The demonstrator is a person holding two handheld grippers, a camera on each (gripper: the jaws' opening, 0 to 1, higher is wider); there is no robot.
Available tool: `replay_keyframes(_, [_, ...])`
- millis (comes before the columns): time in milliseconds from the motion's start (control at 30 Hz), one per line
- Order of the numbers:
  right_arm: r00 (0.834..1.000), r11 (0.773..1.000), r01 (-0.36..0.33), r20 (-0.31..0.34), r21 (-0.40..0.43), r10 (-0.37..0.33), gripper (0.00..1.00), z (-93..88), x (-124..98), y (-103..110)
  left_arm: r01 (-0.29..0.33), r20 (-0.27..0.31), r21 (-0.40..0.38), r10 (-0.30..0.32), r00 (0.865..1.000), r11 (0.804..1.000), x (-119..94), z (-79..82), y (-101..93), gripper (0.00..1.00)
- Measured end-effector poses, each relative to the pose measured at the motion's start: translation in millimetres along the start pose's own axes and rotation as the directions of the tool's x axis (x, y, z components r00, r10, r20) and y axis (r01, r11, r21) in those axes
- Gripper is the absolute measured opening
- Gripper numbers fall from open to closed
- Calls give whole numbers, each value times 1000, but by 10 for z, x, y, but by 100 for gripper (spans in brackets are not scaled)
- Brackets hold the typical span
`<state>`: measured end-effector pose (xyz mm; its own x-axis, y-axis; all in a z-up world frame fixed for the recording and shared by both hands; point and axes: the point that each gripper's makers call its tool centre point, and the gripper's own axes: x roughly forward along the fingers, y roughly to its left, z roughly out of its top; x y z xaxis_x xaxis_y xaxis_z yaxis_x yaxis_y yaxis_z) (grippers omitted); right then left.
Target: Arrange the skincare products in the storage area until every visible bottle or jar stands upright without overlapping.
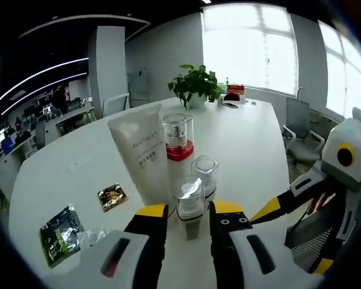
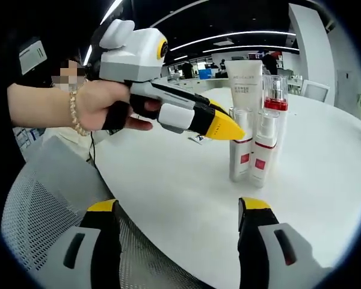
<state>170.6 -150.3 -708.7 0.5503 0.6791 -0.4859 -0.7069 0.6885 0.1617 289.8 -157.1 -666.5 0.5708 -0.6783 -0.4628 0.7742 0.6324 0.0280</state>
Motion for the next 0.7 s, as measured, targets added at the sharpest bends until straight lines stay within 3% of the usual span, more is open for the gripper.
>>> replay_keyframes(533, [1000,1000,-8,1,1,8,78,-13,15,2,35,-10,23,-35,999,999,76,-16,-12,23])
replay_keyframes(700, [1000,1000,-5,-2,2,5,78,-20,16,-6,81,-15,41,-80,997,996,93,-18,-39,23])
